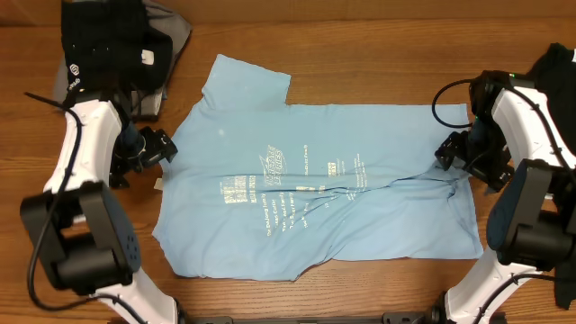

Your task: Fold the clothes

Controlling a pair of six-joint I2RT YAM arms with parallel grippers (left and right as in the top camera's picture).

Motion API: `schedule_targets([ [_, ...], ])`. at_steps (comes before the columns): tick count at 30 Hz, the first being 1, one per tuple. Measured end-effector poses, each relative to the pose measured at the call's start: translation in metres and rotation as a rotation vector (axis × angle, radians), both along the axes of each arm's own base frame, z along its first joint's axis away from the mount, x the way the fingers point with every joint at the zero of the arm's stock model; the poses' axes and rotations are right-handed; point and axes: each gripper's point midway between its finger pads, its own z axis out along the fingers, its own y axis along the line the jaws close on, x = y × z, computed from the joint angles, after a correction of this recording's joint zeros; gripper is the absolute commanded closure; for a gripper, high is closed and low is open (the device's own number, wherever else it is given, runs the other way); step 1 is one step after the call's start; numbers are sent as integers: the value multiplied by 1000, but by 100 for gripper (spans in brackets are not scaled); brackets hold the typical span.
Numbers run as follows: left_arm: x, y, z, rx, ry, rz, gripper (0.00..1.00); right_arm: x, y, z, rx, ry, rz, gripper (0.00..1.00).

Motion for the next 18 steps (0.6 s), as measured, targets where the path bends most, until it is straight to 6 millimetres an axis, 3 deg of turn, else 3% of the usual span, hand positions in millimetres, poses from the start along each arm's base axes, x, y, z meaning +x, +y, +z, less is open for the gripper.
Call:
schedule_targets([
  [6,-1,-34,68,31,-182,-101,0,0,4,13,13,-39,-14,0],
  [11,-14,-75,123,34,-339,-225,0,3,11,55,14,-196,-14,0],
  [14,-20,-91,133,30,-366,-276,0,0,21,87,12,-299,8,0],
  [18,-31,-105,126,11,-311,-323,0,-5,38,109,28,-362,49,0],
])
